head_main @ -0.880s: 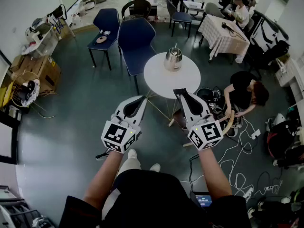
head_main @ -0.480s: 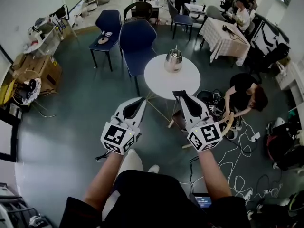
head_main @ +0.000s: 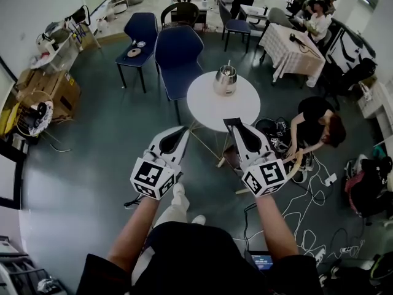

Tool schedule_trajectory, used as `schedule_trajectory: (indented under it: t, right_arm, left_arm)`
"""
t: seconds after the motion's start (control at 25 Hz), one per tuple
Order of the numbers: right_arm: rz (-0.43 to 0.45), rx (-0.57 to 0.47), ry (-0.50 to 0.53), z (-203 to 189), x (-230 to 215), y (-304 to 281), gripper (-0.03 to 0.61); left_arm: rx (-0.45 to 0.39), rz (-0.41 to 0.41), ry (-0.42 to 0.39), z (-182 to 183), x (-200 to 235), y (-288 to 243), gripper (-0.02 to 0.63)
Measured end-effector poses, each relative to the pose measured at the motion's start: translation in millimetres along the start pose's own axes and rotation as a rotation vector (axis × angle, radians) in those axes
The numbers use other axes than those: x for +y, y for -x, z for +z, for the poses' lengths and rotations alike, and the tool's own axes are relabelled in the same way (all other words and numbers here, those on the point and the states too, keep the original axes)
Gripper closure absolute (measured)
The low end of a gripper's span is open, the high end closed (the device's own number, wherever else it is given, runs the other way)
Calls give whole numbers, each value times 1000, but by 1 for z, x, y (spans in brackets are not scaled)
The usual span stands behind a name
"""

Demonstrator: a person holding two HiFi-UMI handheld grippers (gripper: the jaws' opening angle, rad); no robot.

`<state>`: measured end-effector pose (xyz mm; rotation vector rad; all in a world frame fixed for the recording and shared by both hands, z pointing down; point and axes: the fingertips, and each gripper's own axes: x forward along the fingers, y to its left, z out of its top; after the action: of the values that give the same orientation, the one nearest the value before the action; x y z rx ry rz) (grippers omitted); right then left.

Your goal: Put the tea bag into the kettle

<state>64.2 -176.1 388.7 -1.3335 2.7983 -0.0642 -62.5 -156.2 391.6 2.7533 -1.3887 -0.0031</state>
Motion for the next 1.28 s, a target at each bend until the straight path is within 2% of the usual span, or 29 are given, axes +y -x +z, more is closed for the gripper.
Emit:
schedule_trajectory:
  t: [0.64, 1.28]
  right_arm:
    - [-18, -12, 1, -1, -5, -2, 538]
    - [-98, -7, -7, -1, -18, 12, 538]
  left_arm:
    - [-3, -25, -2, 0, 4, -9, 598]
    - [-16, -91, 14, 1, -3, -20, 598]
